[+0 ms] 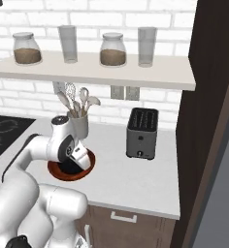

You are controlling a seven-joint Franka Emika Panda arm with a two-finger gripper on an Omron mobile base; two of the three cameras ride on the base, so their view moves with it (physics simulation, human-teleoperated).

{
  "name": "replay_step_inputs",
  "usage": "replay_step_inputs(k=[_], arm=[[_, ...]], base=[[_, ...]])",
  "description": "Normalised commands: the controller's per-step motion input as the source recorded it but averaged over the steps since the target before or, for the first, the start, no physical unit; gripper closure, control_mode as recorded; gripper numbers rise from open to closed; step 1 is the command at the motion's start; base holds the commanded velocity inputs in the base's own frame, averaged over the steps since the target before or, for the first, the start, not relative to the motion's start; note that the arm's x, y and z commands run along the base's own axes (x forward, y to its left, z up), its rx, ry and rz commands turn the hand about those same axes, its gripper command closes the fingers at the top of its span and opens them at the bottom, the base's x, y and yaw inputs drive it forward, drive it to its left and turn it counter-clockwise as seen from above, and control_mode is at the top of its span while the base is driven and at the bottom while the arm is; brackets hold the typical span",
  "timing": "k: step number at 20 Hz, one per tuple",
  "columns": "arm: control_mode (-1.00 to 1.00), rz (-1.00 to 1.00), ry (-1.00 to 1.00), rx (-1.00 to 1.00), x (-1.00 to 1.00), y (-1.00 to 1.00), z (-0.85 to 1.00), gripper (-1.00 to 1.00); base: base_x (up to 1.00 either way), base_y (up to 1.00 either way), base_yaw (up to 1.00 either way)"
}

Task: Pick up the bowls on the counter and stack them on top of one another in the open cabinet. Place the smaller bowl on top of the larger bowl.

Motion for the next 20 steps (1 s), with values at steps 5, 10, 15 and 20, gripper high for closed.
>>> replay_step_inputs(k=[5, 10, 15, 20], arm=[[-1.0, 0.01, -0.01, 0.0, -0.1, -0.46, 0.0, -1.0], [-1.0, 0.03, -0.02, 0.03, 0.0, -0.25, -0.03, -1.0], [-1.0, 0.06, 0.0, 0.01, 0.05, 0.0, -0.33, -1.0], [-1.0, 0.06, 0.0, 0.0, 0.0, 0.0, -0.39, -1.0]], base=[[0.0, 0.0, 0.0], [0.0, 0.0, 0.0], [0.0, 0.0, 0.0], [0.0, 0.0, 0.0]])
